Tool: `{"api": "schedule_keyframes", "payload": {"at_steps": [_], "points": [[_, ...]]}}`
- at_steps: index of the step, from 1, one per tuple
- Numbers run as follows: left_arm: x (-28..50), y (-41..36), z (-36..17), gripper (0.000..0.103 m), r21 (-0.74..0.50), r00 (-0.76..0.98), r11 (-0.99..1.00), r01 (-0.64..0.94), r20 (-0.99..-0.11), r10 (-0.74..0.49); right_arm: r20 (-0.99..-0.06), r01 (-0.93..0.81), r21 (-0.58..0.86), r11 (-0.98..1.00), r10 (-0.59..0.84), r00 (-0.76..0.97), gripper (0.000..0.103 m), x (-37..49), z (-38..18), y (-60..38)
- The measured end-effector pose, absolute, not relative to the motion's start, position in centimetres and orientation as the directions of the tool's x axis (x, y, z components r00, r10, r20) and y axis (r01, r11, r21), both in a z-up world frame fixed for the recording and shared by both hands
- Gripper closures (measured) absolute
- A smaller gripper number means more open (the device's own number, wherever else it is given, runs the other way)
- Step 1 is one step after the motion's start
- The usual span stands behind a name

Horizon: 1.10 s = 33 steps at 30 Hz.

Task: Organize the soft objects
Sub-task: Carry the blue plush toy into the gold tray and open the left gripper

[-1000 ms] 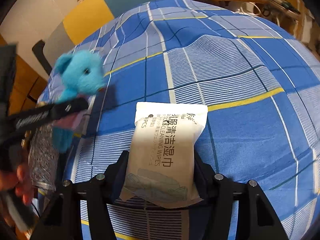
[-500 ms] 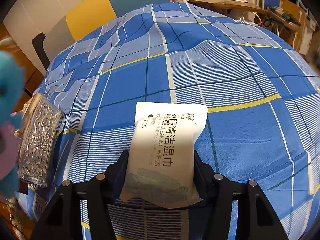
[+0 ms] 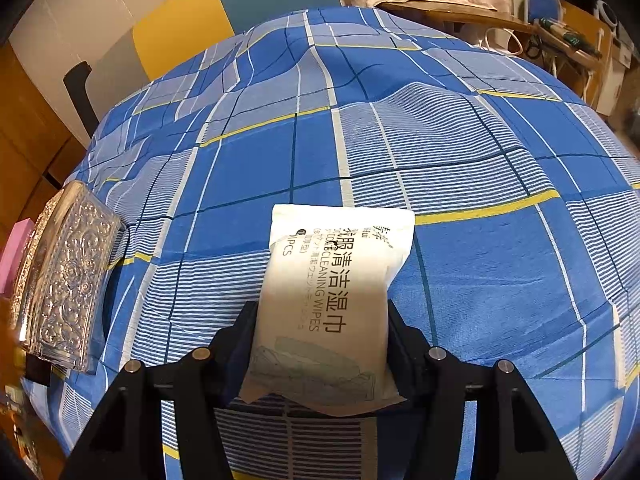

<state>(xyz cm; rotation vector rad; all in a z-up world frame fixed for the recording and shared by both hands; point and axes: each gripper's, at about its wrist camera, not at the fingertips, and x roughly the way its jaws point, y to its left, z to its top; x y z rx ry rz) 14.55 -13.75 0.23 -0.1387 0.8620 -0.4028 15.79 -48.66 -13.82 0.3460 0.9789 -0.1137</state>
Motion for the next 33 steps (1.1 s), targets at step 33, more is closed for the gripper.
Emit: {"api": "schedule_keyframes", "payload": {"at_steps": [33], "points": [[23.1, 4.9, -11.7, 0.066, -0.275, 0.470, 0.950, -0.150, -0.865, -0.177, -0.690, 0.236, 0.304, 0.923, 0.043, 0.722, 0.045, 9.3, -6.6, -45.2]]}}
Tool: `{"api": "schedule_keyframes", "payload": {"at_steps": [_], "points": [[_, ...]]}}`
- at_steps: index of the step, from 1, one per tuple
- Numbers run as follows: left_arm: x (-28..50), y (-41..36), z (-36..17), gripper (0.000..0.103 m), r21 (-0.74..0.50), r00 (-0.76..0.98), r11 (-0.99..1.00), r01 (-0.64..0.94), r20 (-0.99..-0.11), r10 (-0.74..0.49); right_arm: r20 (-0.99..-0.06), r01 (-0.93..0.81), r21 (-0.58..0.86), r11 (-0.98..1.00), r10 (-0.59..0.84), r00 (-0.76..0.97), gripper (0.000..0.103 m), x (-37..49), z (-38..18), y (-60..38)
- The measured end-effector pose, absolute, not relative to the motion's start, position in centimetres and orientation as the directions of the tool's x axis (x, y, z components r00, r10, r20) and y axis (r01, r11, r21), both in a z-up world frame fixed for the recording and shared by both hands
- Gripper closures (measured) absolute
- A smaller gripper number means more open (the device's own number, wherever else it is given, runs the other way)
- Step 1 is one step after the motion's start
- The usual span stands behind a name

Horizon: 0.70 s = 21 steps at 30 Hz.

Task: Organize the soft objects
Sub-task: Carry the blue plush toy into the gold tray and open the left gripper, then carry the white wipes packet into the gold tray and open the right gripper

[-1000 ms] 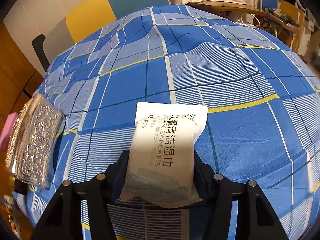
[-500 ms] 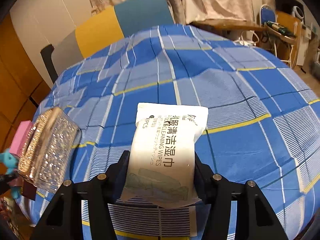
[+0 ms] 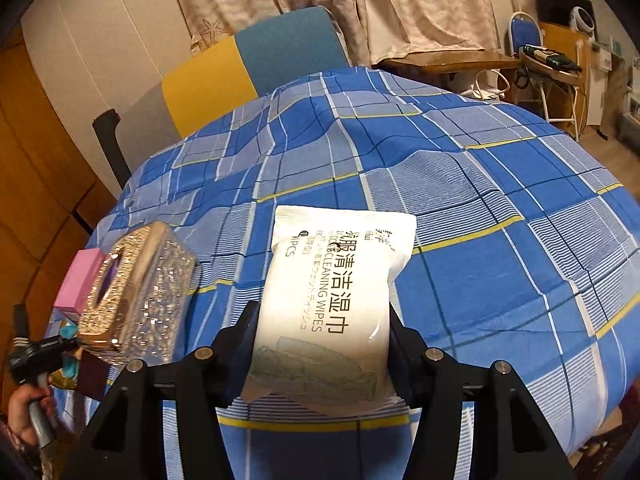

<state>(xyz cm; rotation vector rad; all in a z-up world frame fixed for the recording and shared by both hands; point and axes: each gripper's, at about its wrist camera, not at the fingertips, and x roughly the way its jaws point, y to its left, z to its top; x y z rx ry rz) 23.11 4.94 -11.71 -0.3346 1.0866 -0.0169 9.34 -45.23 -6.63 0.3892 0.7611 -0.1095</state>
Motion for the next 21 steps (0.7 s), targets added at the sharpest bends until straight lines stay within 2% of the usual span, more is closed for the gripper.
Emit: {"api": "schedule_keyframes", "payload": {"at_steps": [3, 6, 10, 11, 12, 13, 17, 21], "points": [[23.3, 5.4, -11.6, 0.060, -0.222, 0.463, 0.964, -0.145, -0.877, -0.133, -0.682, 0.225, 0.312, 0.923, 0.052, 0.730, 0.045, 8.7, -5.9, -44.3], [22.5, 6.1, -11.4, 0.059, -0.176, 0.465, 0.974, -0.141, -0.881, -0.092, -0.667, 0.205, 0.319, 0.925, 0.066, 0.742, 0.045, 8.2, -4.8, -43.1], [20.8, 7.3, -10.8, 0.056, -0.258, 0.492, 0.960, -0.109, -0.853, -0.173, -0.638, 0.165, 0.331, 0.929, 0.091, 0.765, 0.045, 7.9, -2.9, -41.0], [20.4, 7.5, -10.7, 0.052, -0.281, 0.501, 0.955, -0.098, -0.843, -0.196, -0.630, 0.154, 0.334, 0.930, 0.098, 0.771, 0.045, 7.8, -2.4, -40.4], [19.9, 7.6, -10.5, 0.037, -0.295, 0.509, 0.951, -0.091, -0.835, -0.210, -0.622, 0.142, 0.336, 0.931, 0.107, 0.776, 0.045, 7.9, -1.9, -39.6], [19.4, 7.9, -10.2, 0.030, -0.309, 0.524, 0.947, -0.088, -0.823, -0.220, -0.615, 0.131, 0.339, 0.932, 0.114, 0.780, 0.045, 7.9, -1.5, -39.0], [17.6, 8.9, -9.2, 0.030, -0.354, 0.579, 0.931, -0.089, -0.779, -0.241, -0.588, 0.075, 0.350, 0.934, 0.156, 0.794, 0.045, 8.0, -0.1, -36.2], [15.8, 9.5, -8.0, 0.030, -0.338, 0.614, 0.935, -0.110, -0.763, -0.203, -0.569, 0.002, 0.360, 0.933, 0.218, 0.793, 0.045, 8.2, 1.1, -32.8]]}}
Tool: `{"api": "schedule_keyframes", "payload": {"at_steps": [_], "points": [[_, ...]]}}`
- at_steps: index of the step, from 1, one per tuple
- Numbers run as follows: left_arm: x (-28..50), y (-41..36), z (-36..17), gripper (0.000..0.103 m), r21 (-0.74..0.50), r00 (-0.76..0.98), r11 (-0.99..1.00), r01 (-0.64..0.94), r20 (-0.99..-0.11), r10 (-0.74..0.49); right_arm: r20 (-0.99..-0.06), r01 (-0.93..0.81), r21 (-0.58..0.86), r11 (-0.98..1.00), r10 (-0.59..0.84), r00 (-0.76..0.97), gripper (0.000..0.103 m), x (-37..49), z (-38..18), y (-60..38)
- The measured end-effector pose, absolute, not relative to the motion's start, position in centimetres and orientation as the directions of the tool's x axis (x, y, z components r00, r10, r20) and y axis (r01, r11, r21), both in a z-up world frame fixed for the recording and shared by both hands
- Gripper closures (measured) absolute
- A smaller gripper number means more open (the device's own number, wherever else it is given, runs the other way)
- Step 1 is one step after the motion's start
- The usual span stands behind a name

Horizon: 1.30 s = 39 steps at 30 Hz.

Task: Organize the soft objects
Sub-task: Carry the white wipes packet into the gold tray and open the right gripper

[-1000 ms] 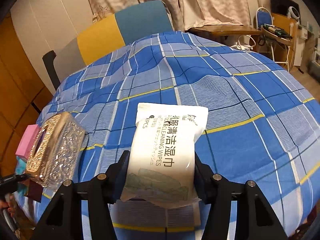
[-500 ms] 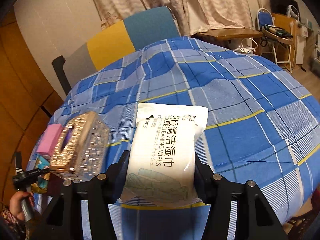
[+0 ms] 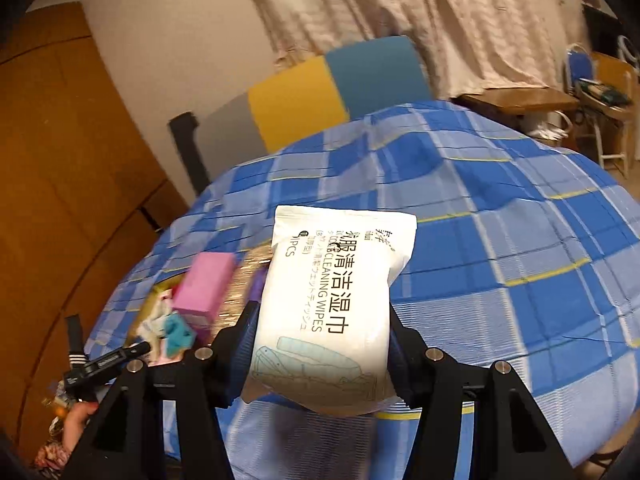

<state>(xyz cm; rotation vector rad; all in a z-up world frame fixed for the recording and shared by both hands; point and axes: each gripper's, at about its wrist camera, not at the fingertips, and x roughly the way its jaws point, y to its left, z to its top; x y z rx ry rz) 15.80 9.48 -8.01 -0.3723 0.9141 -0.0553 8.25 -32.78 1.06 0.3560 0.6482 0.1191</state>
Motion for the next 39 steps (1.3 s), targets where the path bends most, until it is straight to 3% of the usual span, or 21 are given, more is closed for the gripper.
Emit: {"api": "schedule_keyframes", "payload": {"at_steps": [21, 39], "points": [[8.3, 11.8, -7.2, 0.031, -0.245, 0.711, 0.962, -0.122, -0.697, -0.088, -0.635, -0.353, 0.398, 0.847, 0.531, 0.561, 0.045, 13.2, -1.3, -10.2], [6.7, 14.6, -7.9, 0.031, -0.155, 0.659, 0.957, -0.244, -0.751, 0.046, -0.706, -0.312, 0.424, 0.850, 0.526, 0.475, 0.044, 23.6, -6.8, 2.2]]}}
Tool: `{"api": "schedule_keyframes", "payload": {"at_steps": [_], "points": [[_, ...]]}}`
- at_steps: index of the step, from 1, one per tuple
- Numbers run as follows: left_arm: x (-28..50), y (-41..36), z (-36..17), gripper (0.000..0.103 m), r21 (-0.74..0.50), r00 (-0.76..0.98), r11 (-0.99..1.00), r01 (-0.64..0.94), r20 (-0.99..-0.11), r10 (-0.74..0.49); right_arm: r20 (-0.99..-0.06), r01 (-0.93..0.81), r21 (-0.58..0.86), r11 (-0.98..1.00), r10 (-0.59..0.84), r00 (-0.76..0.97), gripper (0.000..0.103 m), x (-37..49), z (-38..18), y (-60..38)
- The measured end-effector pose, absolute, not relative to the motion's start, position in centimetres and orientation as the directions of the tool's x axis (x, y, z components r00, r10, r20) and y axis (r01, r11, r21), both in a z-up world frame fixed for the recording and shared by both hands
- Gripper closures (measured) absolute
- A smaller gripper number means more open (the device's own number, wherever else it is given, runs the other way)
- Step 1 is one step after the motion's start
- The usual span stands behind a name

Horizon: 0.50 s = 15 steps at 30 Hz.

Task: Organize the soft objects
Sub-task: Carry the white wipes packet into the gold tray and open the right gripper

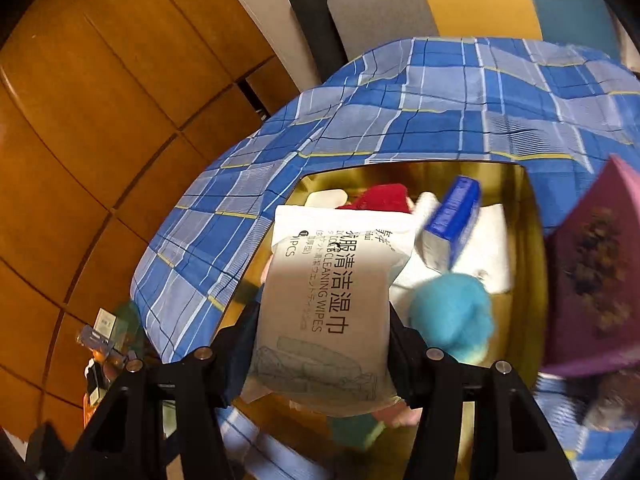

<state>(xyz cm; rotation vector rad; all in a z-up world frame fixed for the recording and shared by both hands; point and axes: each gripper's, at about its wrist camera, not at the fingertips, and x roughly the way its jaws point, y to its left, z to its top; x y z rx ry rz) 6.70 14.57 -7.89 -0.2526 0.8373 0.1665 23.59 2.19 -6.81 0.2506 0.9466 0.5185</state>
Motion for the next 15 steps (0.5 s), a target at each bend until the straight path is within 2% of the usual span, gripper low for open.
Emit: {"api": "schedule_keyframes", "payload": {"at_steps": [9, 15], "points": [[6.7, 15.1, -7.6, 0.031, -0.145, 0.654, 0.952, -0.269, -0.753, 0.070, -0.761, -0.251, 0.404, 0.880, 0.476, 0.441, 0.044, 26.0, -10.2, 2.3], [6.8, 14.8, -7.8, 0.031, -0.117, 0.648, 0.954, -0.276, -0.756, 0.094, -0.786, -0.243, 0.321, 0.915, 0.400, 0.470, 0.043, 26.0, -10.6, 1.1]]}}
